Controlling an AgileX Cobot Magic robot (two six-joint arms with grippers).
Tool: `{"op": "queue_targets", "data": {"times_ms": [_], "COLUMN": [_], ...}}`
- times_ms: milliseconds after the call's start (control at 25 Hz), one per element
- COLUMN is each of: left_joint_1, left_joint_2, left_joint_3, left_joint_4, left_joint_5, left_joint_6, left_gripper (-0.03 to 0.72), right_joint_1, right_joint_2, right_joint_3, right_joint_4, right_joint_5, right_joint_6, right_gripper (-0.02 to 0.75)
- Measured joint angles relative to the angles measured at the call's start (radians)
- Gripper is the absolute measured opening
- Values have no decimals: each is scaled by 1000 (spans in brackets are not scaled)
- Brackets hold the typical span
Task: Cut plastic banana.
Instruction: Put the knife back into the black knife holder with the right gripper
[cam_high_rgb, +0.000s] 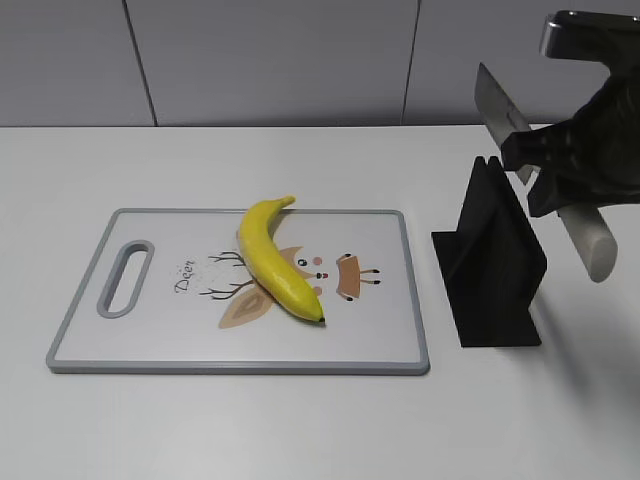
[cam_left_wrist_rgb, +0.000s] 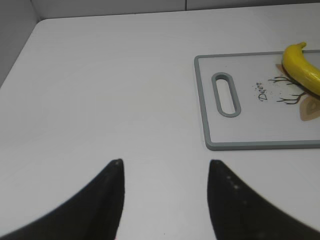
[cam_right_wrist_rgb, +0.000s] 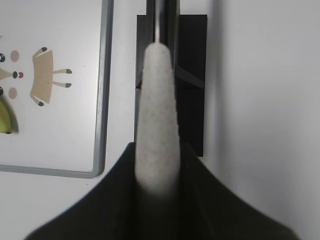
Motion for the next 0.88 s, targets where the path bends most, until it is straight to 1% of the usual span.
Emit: {"op": "queue_targets", "data": {"times_ms": [880], "left_joint_1": [0], "left_joint_2": [0], "left_joint_3": [0], "left_joint_4": [3], "left_joint_5": [0], "left_joint_6": [-2], "left_gripper": [521], "right_joint_1": [0], "right_joint_2": [115], "right_joint_3": [0], "right_joint_4": [0], "right_joint_5": [-22], "right_joint_6": [7], "right_gripper": [172]}}
